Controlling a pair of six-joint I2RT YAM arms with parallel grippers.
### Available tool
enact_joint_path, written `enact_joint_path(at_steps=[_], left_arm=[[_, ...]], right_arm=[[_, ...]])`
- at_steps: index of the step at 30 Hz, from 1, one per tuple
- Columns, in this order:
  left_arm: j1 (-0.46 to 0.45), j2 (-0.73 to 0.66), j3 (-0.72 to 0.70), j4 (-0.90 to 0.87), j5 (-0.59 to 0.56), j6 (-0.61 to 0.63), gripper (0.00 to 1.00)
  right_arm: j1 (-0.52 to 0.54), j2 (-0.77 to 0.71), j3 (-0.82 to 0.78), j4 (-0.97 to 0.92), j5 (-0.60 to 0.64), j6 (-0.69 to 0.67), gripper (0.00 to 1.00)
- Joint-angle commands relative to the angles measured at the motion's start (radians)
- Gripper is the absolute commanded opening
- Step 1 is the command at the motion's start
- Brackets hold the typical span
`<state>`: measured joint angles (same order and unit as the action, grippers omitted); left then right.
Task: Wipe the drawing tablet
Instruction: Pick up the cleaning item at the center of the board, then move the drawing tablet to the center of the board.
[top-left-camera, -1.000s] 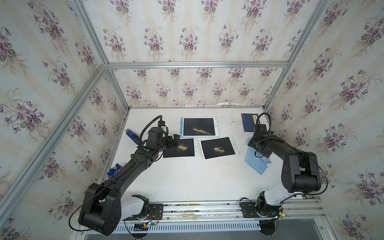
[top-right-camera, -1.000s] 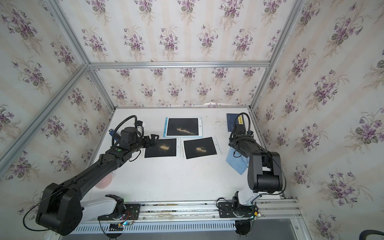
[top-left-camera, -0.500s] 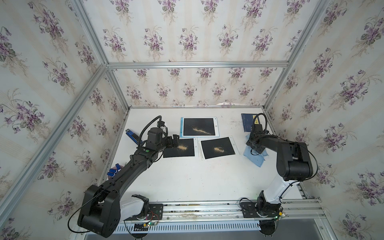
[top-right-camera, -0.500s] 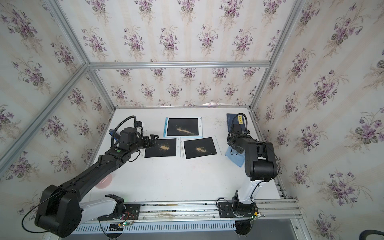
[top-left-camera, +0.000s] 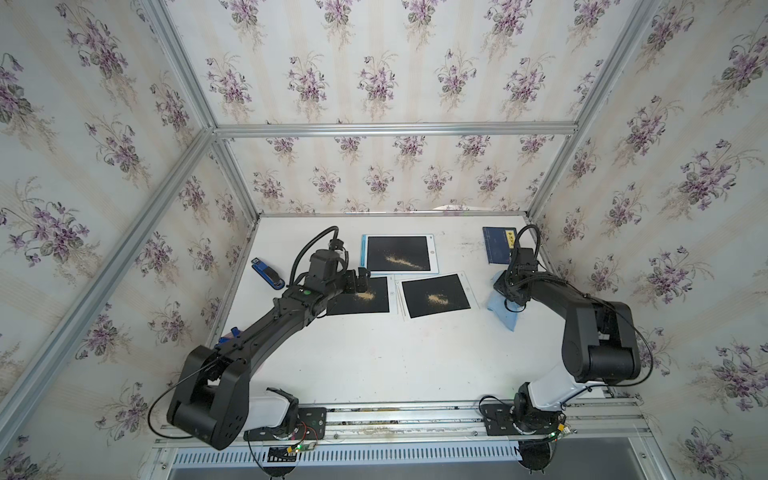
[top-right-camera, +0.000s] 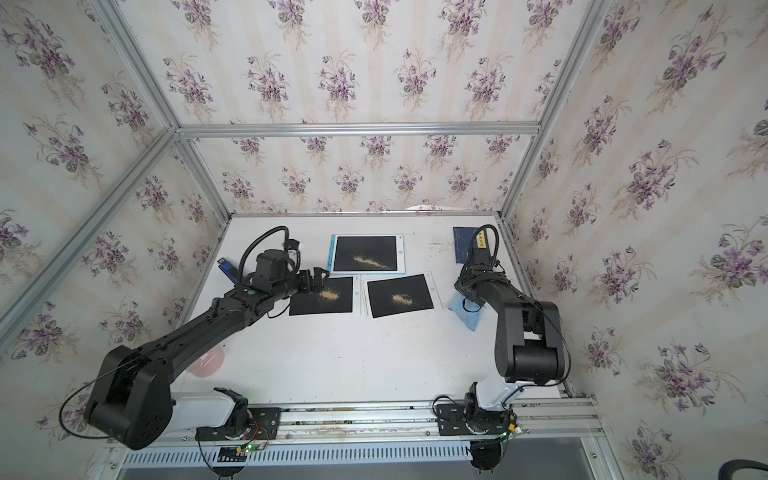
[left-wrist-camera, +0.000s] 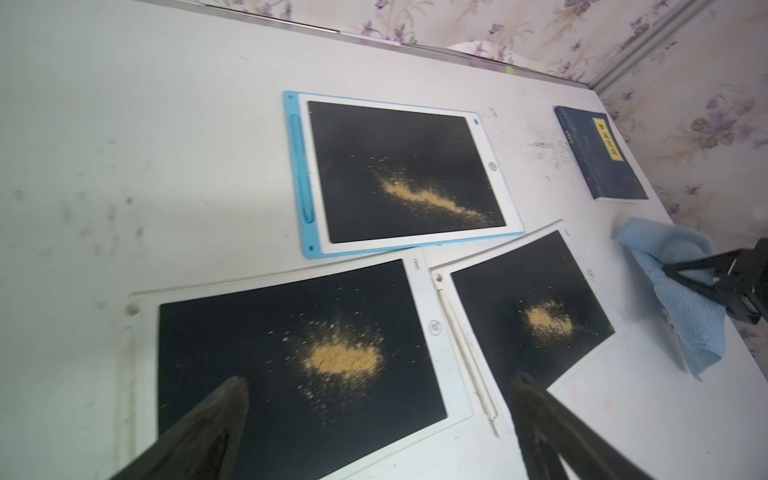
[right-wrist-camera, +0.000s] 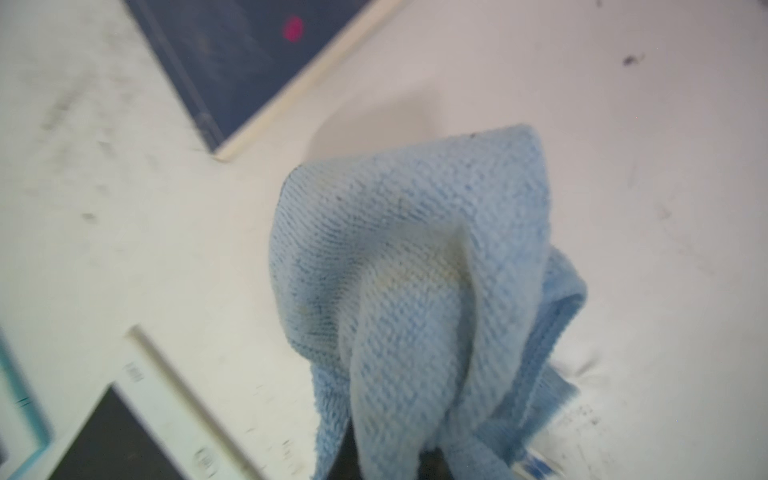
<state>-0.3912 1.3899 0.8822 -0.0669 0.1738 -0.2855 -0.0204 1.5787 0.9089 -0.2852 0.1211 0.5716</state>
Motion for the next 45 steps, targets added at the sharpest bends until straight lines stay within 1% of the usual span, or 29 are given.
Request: enact_joint_path(at_steps=[1,3,6,8,14,19,24,28,34,39,45], left_arm=[[-0.070,0.099,0.092,-0.098,0.031,0.028,1.00],[-0.094,0.155,0.133,-0.121,0.067,0.005,1.00],[-0.110,0.227,0.171,-0.114,0.166,-0.054,1.00],[-0.128,0.272,0.196,-0.107,0.209,-0.104,1.00],[-0.171,0.402,0.277,-0.087,0.290,-0.253,1.00],[-0.217,0.471,0.347,-0.135,0.254,-0.269,1.00],[-0.226,0.514,0.368,-0.137,0.269,-0.292,1.00],[-0.235,0.537,0.397,-0.193,0.229,-0.281,1.00],[-0.239,0.562,0.419,-0.224,0.220,-0.288,1.00],[-0.246,0.590,0.454,-0.295,0.153,-0.280,1.00],[-0.249,0.621,0.472,-0.294,0.162,-0.292,1.00]], right_arm=[[0.037,-0.018,0.028,0.009,-0.051,-0.065,0.00],[0.066,-0.006,0.038,0.015,-0.042,-0.078,0.00],[0.095,0.007,0.030,0.051,-0.022,-0.075,0.00],[0.102,0.026,0.020,0.085,-0.042,-0.065,0.00],[0.121,0.121,0.022,0.128,-0.065,-0.038,0.00],[0.137,0.163,0.021,0.153,-0.102,-0.018,0.00],[0.150,0.182,0.031,0.143,-0.088,-0.006,0.00],[0.152,0.186,0.032,0.143,-0.091,-0.003,0.00],[0.156,0.194,0.020,0.153,-0.083,0.003,0.00],[0.157,0.221,0.025,0.151,-0.076,0.007,0.00],[0.168,0.243,0.030,0.159,-0.094,0.013,0.00]])
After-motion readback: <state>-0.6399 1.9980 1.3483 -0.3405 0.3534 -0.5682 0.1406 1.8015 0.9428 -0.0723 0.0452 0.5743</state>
